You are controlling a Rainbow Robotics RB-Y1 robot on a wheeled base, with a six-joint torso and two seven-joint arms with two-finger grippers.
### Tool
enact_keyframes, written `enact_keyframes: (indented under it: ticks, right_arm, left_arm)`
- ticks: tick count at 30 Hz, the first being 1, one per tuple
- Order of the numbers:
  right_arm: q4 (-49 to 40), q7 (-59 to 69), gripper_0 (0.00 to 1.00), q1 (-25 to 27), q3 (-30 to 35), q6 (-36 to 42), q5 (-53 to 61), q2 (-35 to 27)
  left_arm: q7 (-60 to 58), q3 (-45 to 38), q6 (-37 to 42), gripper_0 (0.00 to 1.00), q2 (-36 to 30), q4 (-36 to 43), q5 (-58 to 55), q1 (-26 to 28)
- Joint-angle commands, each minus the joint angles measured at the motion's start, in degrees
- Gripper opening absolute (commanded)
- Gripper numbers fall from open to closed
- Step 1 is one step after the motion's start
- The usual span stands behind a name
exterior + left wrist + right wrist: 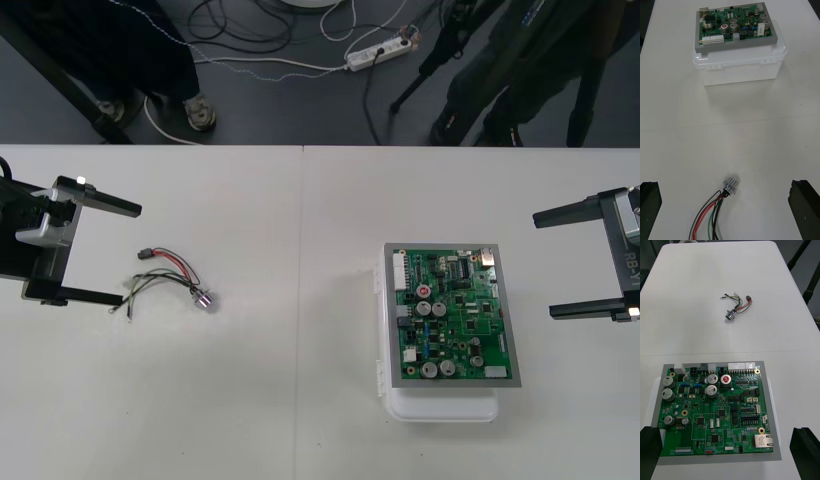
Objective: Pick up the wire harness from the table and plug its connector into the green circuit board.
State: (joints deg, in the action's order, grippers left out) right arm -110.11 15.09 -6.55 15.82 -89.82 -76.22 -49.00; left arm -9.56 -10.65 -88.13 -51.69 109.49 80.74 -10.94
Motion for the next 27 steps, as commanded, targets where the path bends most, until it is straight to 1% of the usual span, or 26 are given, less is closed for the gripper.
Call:
enact_keyframes:
  ticks: [1, 2, 5, 6, 10, 19, 27]
  right_arm:
    - [-0.72, -2.52, 1.0, -0.66, -0.09, -0.18, -0.15, -2.24]
    - [0.25, -2.52, 1.0, 1.98, -1.67, -0.18, -0.59, -0.22]
    - [0.16, -2.52, 1.0, 2.33, -1.67, -0.18, -0.59, 0.22]
    - [0.07, -2.52, 1.0, 2.42, -1.67, -0.18, -0.59, 0.4]
    - [-0.19, -2.52, 1.0, 2.42, -1.67, -0.18, -0.59, 0.4]
    - [-0.19, -3.13, 1.0, 2.94, -1.58, -0.18, 0.02, 0.75]
    - [0.78, -3.93, 1.0, 3.03, -0.96, -0.18, 2.48, 3.74]
  left_arm:
    - [-3.71, 0.46, -1.87, 1.0, 0.71, 0.55, -0.67, 0.83]
    - [-3.71, 0.46, -1.87, 1.0, 0.71, 0.55, -0.67, 0.83]
    - [-3.71, 0.46, -1.87, 1.0, 0.71, 0.55, -0.67, 0.83]
    - [-3.71, 2.13, -1.87, 1.0, 2.82, -0.76, -0.14, 3.55]
    - [-3.63, 2.04, -1.87, 1.0, 3.88, -1.2, -0.06, 4.52]
    - [-3.54, 1.95, -1.87, 1.0, 3.88, -1.2, 0.91, 4.08]
    - [-1.52, 1.86, -1.87, 1.0, 3.0, -1.2, 1.44, 1.44]
